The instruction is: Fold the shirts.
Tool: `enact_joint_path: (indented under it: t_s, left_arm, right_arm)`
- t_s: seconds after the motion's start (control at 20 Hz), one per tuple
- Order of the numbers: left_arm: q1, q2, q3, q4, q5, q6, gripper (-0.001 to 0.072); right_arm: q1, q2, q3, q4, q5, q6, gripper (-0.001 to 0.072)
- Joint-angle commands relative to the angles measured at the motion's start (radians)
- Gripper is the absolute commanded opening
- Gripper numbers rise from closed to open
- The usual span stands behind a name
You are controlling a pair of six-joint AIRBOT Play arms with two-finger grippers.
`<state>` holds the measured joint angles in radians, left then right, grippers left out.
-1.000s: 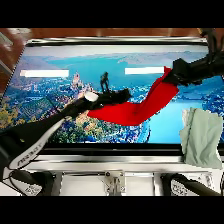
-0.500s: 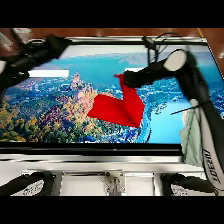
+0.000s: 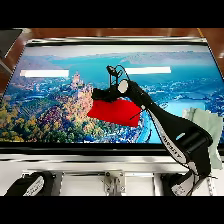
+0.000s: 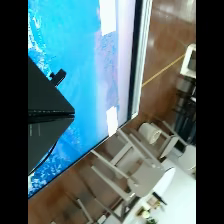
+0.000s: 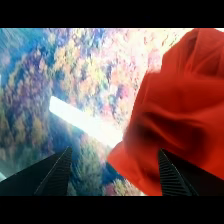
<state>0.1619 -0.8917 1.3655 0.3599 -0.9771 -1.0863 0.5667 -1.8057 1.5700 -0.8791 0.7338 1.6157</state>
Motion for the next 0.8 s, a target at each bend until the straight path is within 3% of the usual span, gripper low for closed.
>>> enact_joint_path:
  t_s: [0.0, 0.1, 0.2, 0.4, 0.45, 0.5, 0.65, 0.75]
  left_arm:
    - [0.019, 0.026, -0.008, 0.0, -0.082, 0.001, 0.0037]
    - [0.019, 0.025, -0.02, 0.001, -0.082, 0.001, 0.0037]
    - [0.019, 0.025, -0.024, 0.012, -0.082, 0.001, 0.0037]
    - [0.019, 0.025, -0.024, 0.066, -0.083, 0.0, 0.0037]
    - [0.019, 0.025, -0.024, 0.074, -0.084, 0.0, 0.0037]
    - [0.019, 0.025, -0.024, 0.079, -0.084, 0.0, 0.0037]
    - [0.019, 0.025, -0.024, 0.079, -0.084, 0.0, 0.0037]
    - [0.019, 0.025, -0.024, 0.079, -0.084, 0.0, 0.0037]
  right_arm:
    - [-0.013, -0.016, 0.002, 0.073, -0.068, 0.006, 0.0648]
    - [-0.064, 0.031, 0.002, 0.051, -0.005, -0.013, 0.0647]
    - [-0.138, 0.096, 0.002, -0.069, 0.15, -0.043, 0.0647]
    - [-0.322, 0.18, -0.001, -0.567, 0.666, -0.002, 0.0647]
    - [-0.376, 0.18, -0.017, -0.569, 0.735, -0.008, 0.0648]
    - [-0.452, 0.18, -0.063, -0.475, 0.761, -0.008, 0.0673]
    - [-0.553, 0.18, -0.239, -0.121, 0.588, -0.04, 0.0683]
    - [-0.539, 0.18, -0.344, -0.08, 0.458, -0.045, 0.0683]
